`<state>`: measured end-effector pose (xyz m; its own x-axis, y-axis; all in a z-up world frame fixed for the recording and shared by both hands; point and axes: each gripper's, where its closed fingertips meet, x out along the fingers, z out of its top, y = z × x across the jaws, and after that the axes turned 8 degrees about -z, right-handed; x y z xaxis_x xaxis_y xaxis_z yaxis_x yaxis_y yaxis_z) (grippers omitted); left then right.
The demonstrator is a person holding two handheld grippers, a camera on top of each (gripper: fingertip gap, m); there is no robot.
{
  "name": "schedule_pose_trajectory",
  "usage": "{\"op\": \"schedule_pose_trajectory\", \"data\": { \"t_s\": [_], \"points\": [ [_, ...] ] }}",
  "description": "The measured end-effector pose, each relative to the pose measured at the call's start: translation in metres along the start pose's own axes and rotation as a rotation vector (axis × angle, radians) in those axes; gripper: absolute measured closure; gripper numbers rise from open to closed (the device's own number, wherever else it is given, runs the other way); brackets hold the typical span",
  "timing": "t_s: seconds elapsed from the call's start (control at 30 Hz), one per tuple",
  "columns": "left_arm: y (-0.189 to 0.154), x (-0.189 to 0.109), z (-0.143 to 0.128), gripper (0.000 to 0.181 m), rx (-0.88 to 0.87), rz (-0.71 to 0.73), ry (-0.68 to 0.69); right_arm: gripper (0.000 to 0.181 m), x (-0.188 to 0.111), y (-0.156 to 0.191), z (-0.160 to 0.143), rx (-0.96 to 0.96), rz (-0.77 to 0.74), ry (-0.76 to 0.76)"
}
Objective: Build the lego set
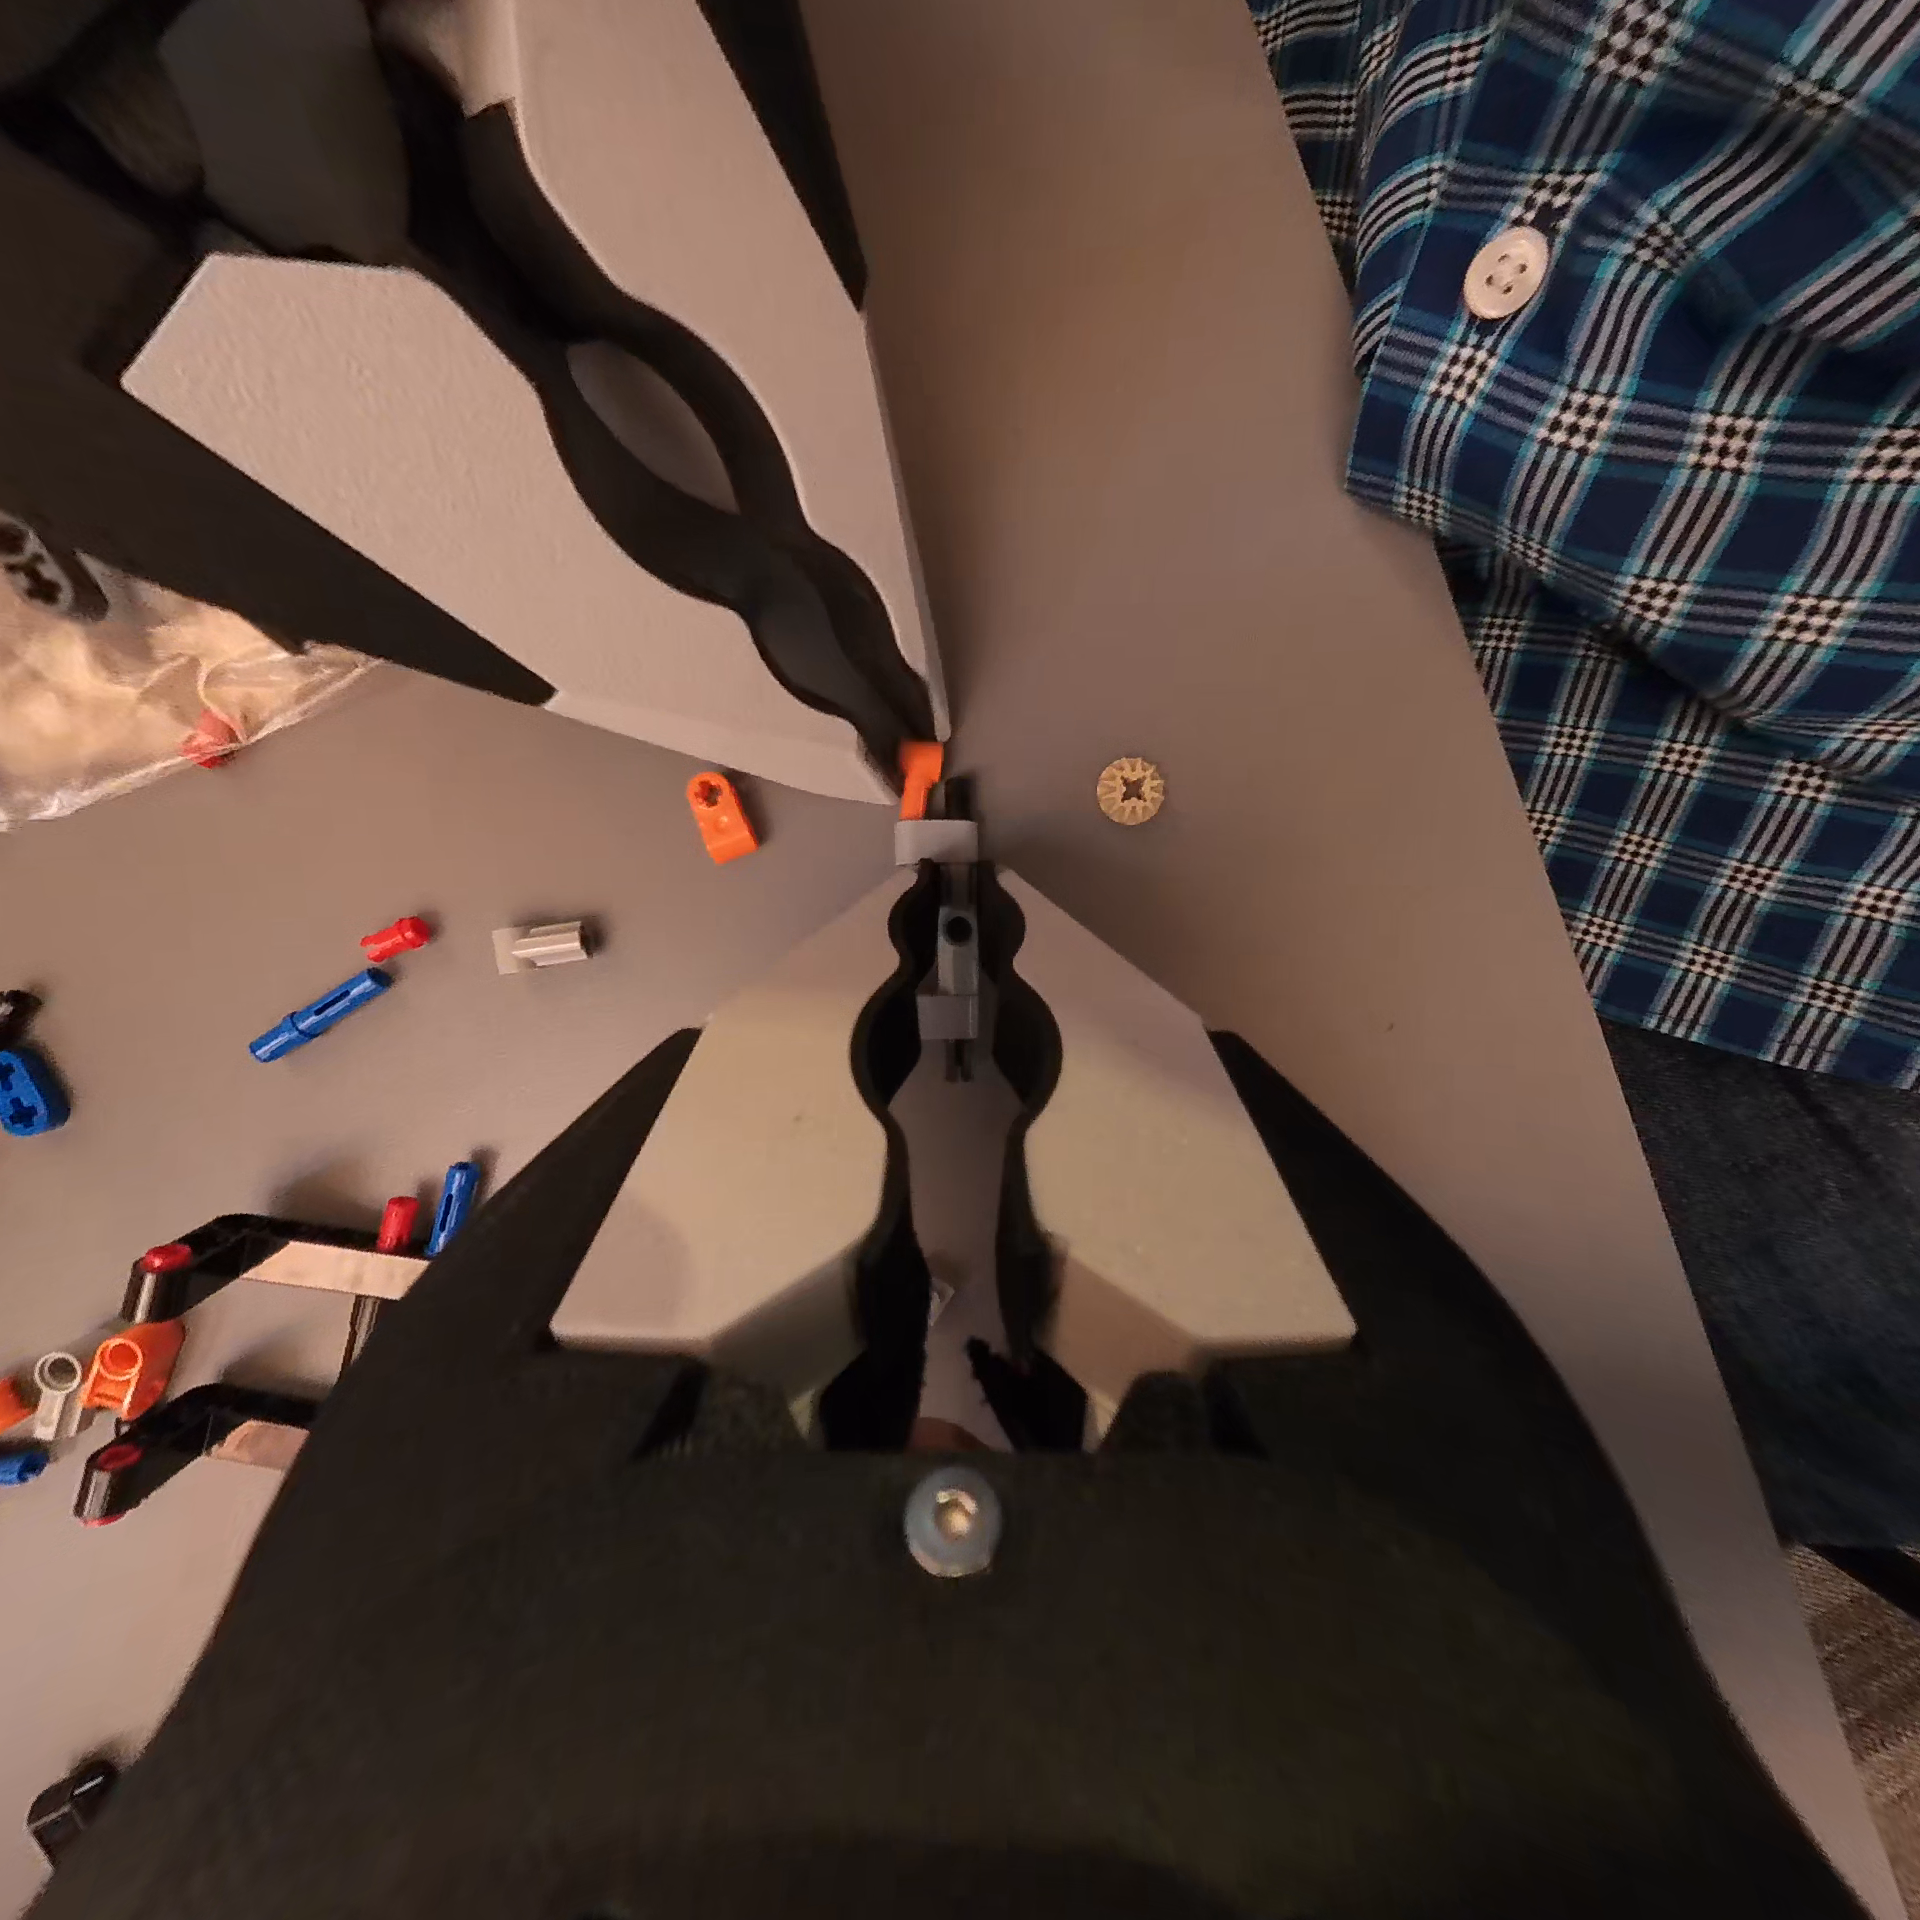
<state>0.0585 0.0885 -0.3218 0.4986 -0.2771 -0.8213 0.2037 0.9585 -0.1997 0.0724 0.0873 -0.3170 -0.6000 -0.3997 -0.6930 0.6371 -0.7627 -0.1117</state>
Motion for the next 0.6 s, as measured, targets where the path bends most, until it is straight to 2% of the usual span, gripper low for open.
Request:
{"op": "schedule_pose_trajectory", "data": {
  "t_s": [0.3,0.6],
  "points": [
    [-0.0001,0.0003,0.0003,0.177,-0.018,-0.01,-0.029,0.175,0.0004,0.0004,0.0007,-0.084,-0.085,-0.041],
    [0.0001,0.0008,0.0005,0.177,-0.031,-0.008,-0.058,0.176,0.0009,0.0,-0.0003,-0.118,-0.063,-0.047]
  ]
}}
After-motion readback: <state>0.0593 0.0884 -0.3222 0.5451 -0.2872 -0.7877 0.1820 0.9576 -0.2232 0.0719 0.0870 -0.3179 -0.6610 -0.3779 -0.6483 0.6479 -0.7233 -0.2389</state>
